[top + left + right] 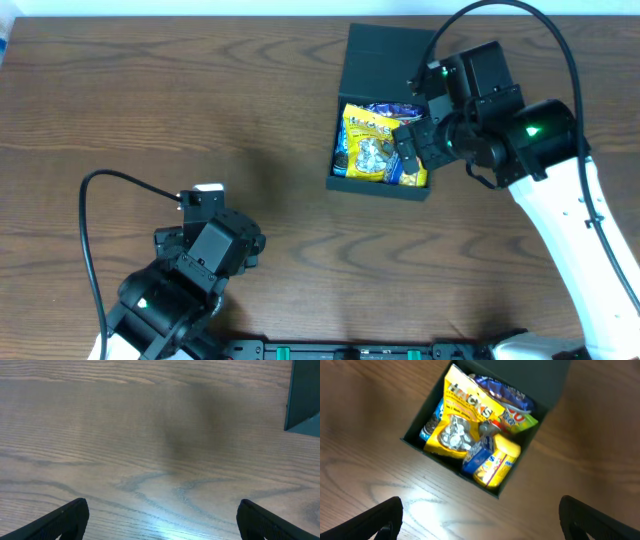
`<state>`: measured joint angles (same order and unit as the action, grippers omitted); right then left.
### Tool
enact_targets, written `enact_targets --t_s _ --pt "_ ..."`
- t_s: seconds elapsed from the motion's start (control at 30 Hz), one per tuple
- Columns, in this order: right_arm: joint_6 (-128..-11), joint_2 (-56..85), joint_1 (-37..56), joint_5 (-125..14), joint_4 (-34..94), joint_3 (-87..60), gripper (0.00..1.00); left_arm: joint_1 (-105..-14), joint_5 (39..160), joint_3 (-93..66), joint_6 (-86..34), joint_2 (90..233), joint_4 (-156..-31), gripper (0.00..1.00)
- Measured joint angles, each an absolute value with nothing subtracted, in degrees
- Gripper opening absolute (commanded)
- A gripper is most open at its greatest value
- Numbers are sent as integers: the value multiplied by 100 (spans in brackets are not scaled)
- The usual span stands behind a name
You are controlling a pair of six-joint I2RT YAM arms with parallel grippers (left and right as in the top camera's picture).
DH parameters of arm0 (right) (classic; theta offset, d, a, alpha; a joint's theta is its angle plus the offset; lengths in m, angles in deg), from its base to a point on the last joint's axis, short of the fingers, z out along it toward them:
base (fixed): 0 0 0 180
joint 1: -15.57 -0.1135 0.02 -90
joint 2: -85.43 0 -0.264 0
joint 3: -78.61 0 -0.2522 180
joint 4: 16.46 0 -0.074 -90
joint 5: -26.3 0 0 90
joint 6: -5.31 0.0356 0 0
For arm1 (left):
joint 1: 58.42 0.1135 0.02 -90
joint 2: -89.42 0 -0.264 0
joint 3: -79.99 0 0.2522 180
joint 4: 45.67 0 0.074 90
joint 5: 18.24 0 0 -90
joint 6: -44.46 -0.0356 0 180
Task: Pack container
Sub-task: 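Withdraw the right gripper from the box to its right side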
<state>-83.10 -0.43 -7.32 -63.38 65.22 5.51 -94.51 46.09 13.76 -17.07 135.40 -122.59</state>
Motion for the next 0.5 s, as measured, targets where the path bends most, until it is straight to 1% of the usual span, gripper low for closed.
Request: enact_targets --t_s 0.3,0.43,0.5 --pt "-8083 -43 -677 -6723 7000 551 99 -9451 4913 1378 -1703 13540 -11642 96" --pt "-7831 -43 -503 -6848 7053 551 99 -9451 5523 1376 -1869 13540 -10842 95" --pt "-7744 -43 -400 -6870 7073 551 99 -9451 5767 1357 -1952 13542 -10633 95"
